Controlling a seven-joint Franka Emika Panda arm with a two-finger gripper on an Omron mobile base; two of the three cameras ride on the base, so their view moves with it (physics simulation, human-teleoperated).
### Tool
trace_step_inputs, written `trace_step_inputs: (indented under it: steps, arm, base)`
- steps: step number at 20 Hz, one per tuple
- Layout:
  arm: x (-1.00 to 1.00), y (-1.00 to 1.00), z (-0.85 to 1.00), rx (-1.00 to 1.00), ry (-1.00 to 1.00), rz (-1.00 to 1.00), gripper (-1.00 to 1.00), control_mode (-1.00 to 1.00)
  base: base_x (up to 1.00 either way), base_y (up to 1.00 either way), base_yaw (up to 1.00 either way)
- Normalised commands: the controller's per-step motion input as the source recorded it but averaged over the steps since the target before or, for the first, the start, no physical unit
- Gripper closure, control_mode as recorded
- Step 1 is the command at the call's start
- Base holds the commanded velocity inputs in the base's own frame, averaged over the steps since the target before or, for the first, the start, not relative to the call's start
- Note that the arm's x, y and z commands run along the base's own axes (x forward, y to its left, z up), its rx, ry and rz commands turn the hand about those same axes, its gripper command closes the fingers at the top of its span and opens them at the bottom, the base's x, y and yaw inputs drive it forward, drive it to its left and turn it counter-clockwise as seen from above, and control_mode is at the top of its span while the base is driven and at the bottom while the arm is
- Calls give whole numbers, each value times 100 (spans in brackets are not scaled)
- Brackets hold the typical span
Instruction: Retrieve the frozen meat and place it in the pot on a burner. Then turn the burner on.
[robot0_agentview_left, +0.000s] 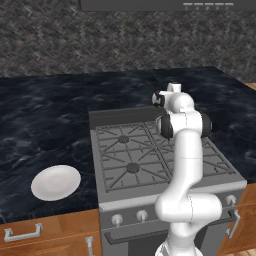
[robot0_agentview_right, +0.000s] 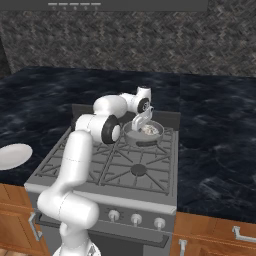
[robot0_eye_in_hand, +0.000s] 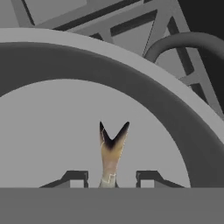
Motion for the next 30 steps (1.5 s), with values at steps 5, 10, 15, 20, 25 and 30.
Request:
trace_step_inputs:
  steps: [5,10,15,20,25,30]
  arm:
    - [0,0,0,0,0,0,-100,-100]
    - [0,0,2,0,0,0,-100,-100]
    - [-24,0,52,0,-1,0,-100,-100]
    - [-53,0,62,0,-6,0,-100,-100]
    - [-99,1,44,0,-16,0,-100,-100]
    - [-100,16,33,-7,-29,0,-100,-100]
  base:
    - [0,0,0]
    - [0,0,0]
    - [0,0,0]
    - [0,0,0]
    - [0,0,0]
    - [0,0,0]
